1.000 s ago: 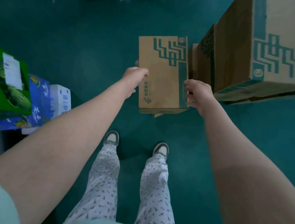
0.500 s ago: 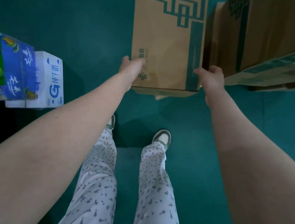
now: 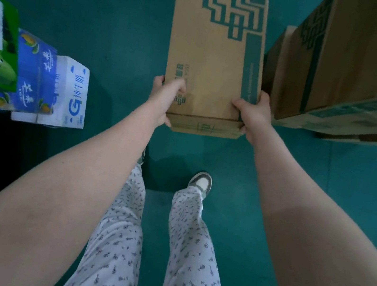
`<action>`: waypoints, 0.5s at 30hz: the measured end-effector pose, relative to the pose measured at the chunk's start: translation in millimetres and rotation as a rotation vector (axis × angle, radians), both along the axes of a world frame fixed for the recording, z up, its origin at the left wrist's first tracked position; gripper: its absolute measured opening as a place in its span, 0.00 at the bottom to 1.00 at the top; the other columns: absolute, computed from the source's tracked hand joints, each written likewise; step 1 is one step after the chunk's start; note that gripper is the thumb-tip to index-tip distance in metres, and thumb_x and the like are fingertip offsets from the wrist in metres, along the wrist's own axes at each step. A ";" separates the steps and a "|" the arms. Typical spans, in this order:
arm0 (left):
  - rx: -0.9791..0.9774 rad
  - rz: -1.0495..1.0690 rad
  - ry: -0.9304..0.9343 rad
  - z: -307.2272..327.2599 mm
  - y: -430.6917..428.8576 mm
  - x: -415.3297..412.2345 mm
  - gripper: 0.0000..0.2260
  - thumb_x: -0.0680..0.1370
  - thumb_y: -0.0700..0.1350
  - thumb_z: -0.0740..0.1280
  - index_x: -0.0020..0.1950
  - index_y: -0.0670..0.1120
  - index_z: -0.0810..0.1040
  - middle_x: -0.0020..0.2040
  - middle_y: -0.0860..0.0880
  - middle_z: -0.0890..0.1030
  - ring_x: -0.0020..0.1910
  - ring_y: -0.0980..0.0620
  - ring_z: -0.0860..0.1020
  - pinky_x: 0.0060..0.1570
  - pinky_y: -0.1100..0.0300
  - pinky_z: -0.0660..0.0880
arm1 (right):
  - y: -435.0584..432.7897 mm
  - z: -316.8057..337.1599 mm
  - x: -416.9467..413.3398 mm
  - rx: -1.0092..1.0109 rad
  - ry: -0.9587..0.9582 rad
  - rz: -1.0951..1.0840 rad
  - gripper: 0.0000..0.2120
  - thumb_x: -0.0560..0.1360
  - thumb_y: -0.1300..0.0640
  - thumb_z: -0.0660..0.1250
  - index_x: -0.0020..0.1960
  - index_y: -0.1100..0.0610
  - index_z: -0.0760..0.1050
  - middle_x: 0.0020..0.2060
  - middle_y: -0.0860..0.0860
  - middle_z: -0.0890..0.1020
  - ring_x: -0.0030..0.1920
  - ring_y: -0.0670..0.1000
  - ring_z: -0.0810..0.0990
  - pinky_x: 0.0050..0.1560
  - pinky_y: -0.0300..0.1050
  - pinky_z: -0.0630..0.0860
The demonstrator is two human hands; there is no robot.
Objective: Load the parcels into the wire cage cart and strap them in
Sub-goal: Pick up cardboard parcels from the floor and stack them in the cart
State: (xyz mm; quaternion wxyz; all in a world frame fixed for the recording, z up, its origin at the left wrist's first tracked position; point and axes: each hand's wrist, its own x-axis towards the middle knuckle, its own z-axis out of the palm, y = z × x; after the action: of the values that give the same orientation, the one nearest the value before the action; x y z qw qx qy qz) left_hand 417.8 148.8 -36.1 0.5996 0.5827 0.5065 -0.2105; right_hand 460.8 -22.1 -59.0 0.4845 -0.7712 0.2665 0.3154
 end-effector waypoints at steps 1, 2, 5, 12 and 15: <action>0.003 0.011 -0.012 13.9 3.2 -0.7 0.27 0.75 0.42 0.62 0.72 0.48 0.58 0.59 0.52 0.63 0.60 0.48 0.62 0.56 0.29 0.66 | 3.7 13.2 2.0 0.007 -0.006 0.024 0.31 0.74 0.54 0.67 0.73 0.53 0.59 0.64 0.52 0.73 0.62 0.56 0.73 0.62 0.58 0.72; 0.003 0.012 -0.022 24.8 4.9 -0.7 0.26 0.75 0.42 0.62 0.72 0.48 0.58 0.59 0.52 0.63 0.61 0.48 0.63 0.56 0.30 0.66 | 6.4 24.1 3.6 0.010 -0.010 0.038 0.31 0.73 0.54 0.68 0.73 0.53 0.59 0.64 0.52 0.73 0.62 0.56 0.73 0.62 0.58 0.73; 0.000 0.042 -0.055 65.6 13.9 1.3 0.27 0.75 0.42 0.62 0.71 0.49 0.57 0.65 0.50 0.64 0.64 0.46 0.63 0.59 0.29 0.65 | 16.4 63.9 11.5 0.034 -0.042 0.037 0.30 0.73 0.54 0.68 0.71 0.53 0.61 0.62 0.51 0.74 0.60 0.56 0.74 0.62 0.58 0.73; 0.031 0.136 -0.122 163.0 43.7 -8.6 0.26 0.74 0.42 0.62 0.71 0.47 0.59 0.70 0.46 0.64 0.68 0.41 0.63 0.58 0.28 0.65 | 52.2 165.4 22.2 0.061 -0.071 0.147 0.28 0.75 0.53 0.68 0.72 0.53 0.61 0.57 0.50 0.74 0.55 0.52 0.75 0.58 0.53 0.75; 0.054 0.182 -0.144 195.5 58.4 -16.7 0.25 0.74 0.42 0.62 0.70 0.47 0.60 0.68 0.47 0.65 0.67 0.41 0.64 0.58 0.28 0.65 | 73.2 199.5 24.1 0.064 -0.077 0.196 0.28 0.75 0.52 0.67 0.71 0.54 0.61 0.58 0.51 0.74 0.54 0.52 0.74 0.60 0.54 0.75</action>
State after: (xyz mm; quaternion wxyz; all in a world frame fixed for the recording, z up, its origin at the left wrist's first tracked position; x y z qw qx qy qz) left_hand 401.1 207.3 159.3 0.6352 0.5640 0.5183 -0.0989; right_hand 485.0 51.1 140.5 0.4853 -0.7894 0.1607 0.3399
